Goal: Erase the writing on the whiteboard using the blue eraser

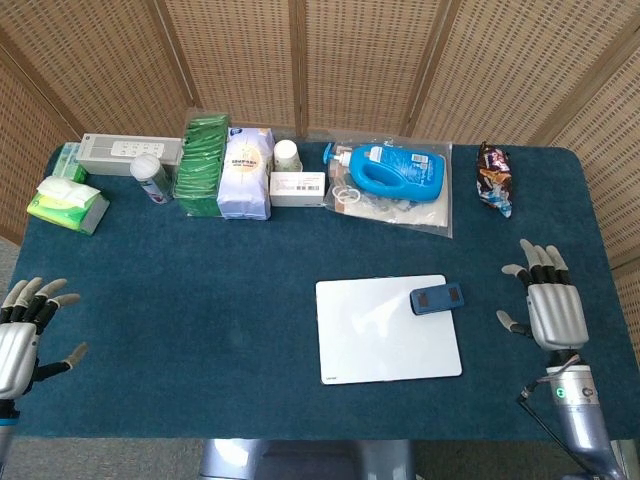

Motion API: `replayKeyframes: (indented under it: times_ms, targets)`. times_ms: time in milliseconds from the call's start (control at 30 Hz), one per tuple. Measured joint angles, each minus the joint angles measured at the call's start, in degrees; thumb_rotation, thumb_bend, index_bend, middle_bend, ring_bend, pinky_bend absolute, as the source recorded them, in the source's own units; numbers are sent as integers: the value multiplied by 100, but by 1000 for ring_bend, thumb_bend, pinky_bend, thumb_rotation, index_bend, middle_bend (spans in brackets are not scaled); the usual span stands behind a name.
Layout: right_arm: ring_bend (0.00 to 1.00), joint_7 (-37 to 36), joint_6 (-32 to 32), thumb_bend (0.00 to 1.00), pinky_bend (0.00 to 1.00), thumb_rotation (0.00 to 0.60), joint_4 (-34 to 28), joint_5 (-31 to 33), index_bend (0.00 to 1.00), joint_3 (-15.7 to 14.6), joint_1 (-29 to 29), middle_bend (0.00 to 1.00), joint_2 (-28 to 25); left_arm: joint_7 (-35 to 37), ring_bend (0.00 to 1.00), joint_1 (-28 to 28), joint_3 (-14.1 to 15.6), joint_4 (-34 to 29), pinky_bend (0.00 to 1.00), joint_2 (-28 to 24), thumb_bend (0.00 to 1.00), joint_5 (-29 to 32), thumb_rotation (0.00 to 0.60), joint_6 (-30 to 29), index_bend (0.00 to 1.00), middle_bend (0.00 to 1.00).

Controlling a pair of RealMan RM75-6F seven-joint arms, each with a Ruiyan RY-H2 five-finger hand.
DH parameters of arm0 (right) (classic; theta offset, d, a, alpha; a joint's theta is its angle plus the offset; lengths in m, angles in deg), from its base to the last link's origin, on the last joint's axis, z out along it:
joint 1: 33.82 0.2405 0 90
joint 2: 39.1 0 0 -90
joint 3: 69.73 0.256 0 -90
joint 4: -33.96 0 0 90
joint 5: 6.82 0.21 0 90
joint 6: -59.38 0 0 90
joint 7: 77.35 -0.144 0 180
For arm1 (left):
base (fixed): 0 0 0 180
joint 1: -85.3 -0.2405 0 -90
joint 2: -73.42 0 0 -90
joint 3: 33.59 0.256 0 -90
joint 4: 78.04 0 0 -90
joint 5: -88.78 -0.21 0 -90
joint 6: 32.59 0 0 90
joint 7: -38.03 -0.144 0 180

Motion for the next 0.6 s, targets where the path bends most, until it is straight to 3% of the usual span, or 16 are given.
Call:
replayKeyframes:
  times_ms: [200,600]
  targets:
    - [0,13,-383,188,0,600,-55,-69,326,-166,-520,62,-24,99,17,-159,80,148,0,145,295,-103,600,-190,278,178]
    - [0,-63,-701,188,0,600,-10,-508,369,-254,-937,62,-22,68,18,-276,121,134,0,208,294,-274,600,-352,278,178]
